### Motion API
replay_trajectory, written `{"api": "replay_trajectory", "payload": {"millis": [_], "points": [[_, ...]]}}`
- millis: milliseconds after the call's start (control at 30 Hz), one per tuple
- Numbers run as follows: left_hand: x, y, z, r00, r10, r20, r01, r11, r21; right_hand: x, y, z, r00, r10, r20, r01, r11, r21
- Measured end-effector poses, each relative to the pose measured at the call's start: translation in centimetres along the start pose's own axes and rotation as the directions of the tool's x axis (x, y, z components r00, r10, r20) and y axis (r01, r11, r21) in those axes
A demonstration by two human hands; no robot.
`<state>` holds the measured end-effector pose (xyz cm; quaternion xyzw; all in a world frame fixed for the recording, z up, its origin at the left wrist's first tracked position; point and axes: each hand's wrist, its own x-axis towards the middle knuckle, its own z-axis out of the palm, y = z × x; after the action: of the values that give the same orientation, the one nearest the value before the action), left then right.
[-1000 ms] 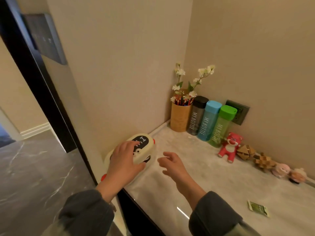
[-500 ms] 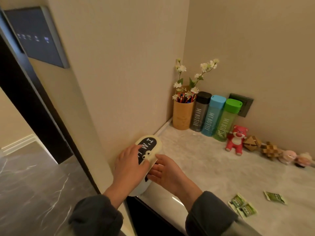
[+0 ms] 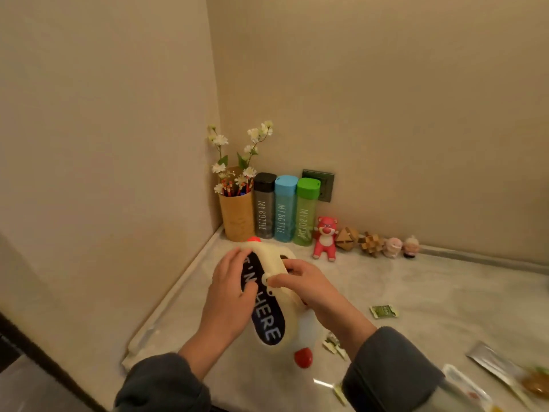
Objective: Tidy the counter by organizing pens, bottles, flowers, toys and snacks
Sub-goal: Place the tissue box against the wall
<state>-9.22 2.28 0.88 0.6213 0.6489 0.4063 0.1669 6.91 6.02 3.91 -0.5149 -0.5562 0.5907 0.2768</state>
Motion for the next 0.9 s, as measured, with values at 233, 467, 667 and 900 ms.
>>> {"api": "replay_trajectory", "payload": {"millis": [233,467,667,900], "points": [[0.9,8.7,10.6,0.977,0.155,0.148,-0.139,0.984,-0.114,-4.3,1.3,-13.6,0.971,-0.052,-0.232,-0.046,0.918,-0.395],[0.1,16.8,21.2,0.946,0.177,0.27,-0.136,0.977,-0.164,-7.6,4.8,-26.1,0.96,-0.126,-0.251,-0.075,0.747,-0.661],[-0.8,20.7,28.9,0.916,0.155,0.37,-0.13,0.987,-0.091,-7.9,8.6,-34.3,0.965,-0.139,-0.222,-0.115,0.537,-0.836],[-0.4,23.2,34.6,0.888,0.106,0.448,-0.103,0.994,-0.031,-6.3,11.9,-40.0,0.976,-0.125,-0.18,-0.101,0.471,-0.876]]}}
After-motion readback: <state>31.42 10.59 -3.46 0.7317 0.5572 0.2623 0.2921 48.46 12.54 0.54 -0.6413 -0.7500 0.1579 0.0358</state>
